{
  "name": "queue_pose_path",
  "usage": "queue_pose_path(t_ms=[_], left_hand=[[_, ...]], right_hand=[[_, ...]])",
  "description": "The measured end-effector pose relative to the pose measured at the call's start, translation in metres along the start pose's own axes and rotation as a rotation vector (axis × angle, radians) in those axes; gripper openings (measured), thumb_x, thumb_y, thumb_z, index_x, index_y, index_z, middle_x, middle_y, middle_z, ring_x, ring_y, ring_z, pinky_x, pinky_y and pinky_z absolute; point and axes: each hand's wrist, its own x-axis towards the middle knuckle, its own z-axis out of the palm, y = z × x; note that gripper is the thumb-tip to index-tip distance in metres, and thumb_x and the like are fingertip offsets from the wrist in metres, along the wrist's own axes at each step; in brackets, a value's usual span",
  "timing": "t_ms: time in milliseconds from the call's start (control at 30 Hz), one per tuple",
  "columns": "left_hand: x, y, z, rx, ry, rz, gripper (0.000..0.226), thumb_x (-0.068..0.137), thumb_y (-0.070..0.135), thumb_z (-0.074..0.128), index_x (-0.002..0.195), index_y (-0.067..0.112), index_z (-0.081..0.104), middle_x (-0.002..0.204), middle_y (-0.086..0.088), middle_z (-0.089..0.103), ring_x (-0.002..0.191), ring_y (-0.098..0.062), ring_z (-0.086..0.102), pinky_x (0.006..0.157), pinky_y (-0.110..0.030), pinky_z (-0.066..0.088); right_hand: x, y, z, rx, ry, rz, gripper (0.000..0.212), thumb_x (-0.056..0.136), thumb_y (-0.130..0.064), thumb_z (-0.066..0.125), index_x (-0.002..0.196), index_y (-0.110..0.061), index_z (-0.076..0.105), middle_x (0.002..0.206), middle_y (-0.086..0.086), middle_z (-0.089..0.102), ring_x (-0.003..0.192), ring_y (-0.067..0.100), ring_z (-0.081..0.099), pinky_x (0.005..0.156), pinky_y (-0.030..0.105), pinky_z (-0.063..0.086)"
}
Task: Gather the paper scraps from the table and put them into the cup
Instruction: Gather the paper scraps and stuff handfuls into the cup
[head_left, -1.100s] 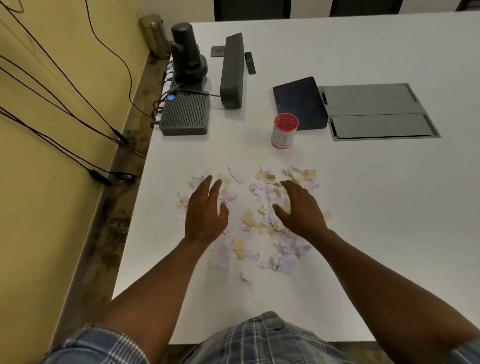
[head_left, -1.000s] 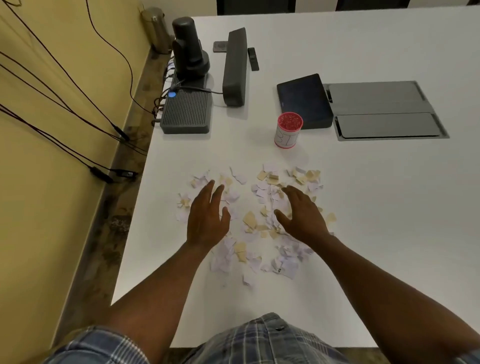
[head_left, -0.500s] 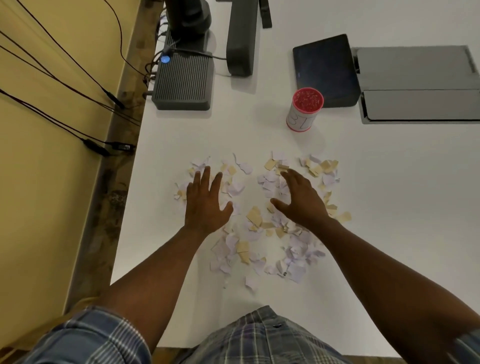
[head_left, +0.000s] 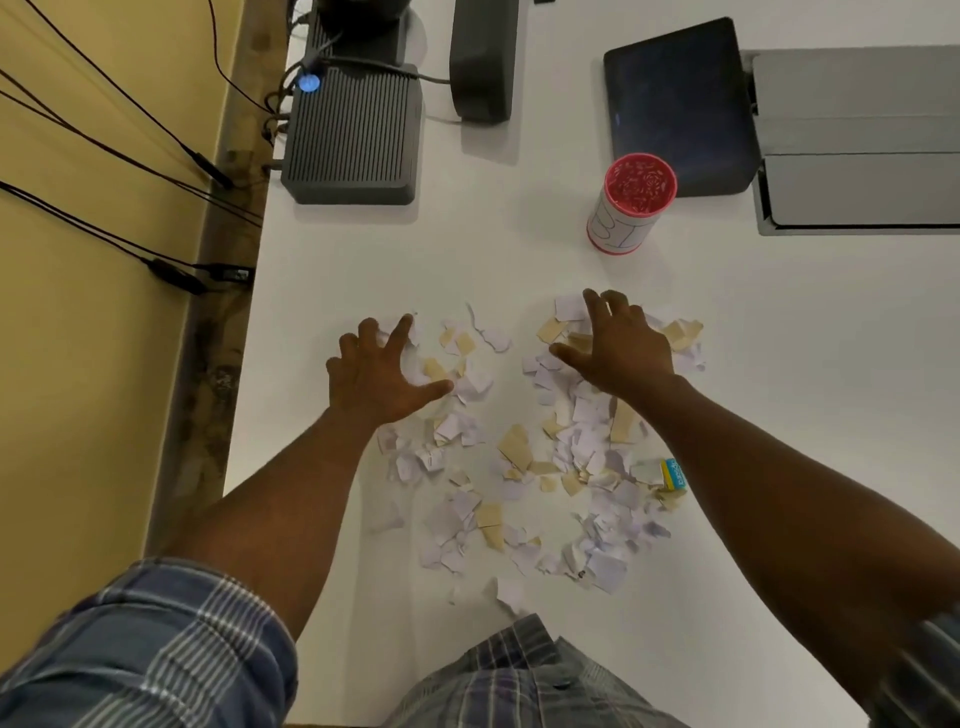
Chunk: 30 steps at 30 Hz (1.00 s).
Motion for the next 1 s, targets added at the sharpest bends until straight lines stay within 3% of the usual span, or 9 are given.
queue_pose_path(t_ms=[300, 433, 533, 633, 800, 1000], left_hand=[[-0.004, 0.024, 0.006, -0.079, 0.03, 0.086, 0.093, 0.057, 0.08, 0.058, 0.13, 0.026, 0.038, 0.122, -0.008, 0.038, 0.11, -0.03, 0.041, 0.081, -0.043, 0.048], [-0.012, 0.037, 0.011, -0.103, 0.053, 0.079, 0.089, 0.058, 0.079, 0.058, 0.124, 0.022, 0.042, 0.118, -0.008, 0.041, 0.106, -0.028, 0.041, 0.075, -0.041, 0.051], [-0.017, 0.047, 0.012, -0.104, 0.022, 0.117, 0.093, 0.063, 0.074, 0.06, 0.137, 0.025, 0.032, 0.123, -0.009, 0.039, 0.109, -0.028, 0.04, 0.074, -0.041, 0.051], [-0.019, 0.055, 0.012, -0.129, -0.023, 0.188, 0.076, 0.075, 0.06, 0.062, 0.139, 0.028, 0.036, 0.126, -0.009, 0.039, 0.112, -0.028, 0.04, 0.076, -0.041, 0.053], [-0.023, 0.063, 0.011, -0.265, -0.005, 0.227, 0.034, 0.09, 0.032, 0.058, 0.119, 0.015, 0.059, 0.122, -0.012, 0.048, 0.108, -0.028, 0.048, 0.079, -0.037, 0.051], [-0.029, 0.06, 0.008, -0.415, 0.01, 0.276, 0.021, 0.092, 0.008, 0.051, 0.103, 0.005, 0.068, 0.103, -0.013, 0.061, 0.096, -0.027, 0.057, 0.078, -0.031, 0.046]], right_hand=[[-0.008, -0.022, 0.014, -0.011, -0.015, -0.097, 0.087, 0.072, -0.071, 0.058, 0.139, -0.023, 0.03, 0.144, 0.003, 0.036, 0.126, 0.028, 0.039, 0.074, 0.043, 0.051], [-0.016, -0.033, 0.02, 0.007, -0.055, -0.157, 0.079, 0.078, -0.053, 0.066, 0.14, -0.019, 0.032, 0.144, 0.006, 0.035, 0.127, 0.028, 0.037, 0.08, 0.043, 0.052], [-0.022, -0.042, 0.024, 0.006, -0.056, -0.222, 0.063, 0.086, -0.03, 0.066, 0.139, -0.016, 0.036, 0.142, 0.01, 0.036, 0.123, 0.03, 0.039, 0.08, 0.042, 0.054], [-0.025, -0.049, 0.025, -0.04, -0.048, -0.305, 0.045, 0.09, -0.017, 0.058, 0.134, -0.014, 0.045, 0.14, 0.014, 0.039, 0.12, 0.031, 0.042, 0.074, 0.041, 0.055], [-0.033, -0.052, 0.025, -0.094, -0.046, -0.369, 0.032, 0.094, -0.014, 0.05, 0.126, -0.012, 0.052, 0.135, 0.014, 0.043, 0.118, 0.031, 0.043, 0.067, 0.037, 0.054], [-0.042, -0.046, 0.026, -0.088, -0.002, -0.404, 0.025, 0.091, -0.006, 0.05, 0.114, -0.007, 0.059, 0.11, 0.014, 0.055, 0.099, 0.029, 0.051, 0.063, 0.036, 0.049]])
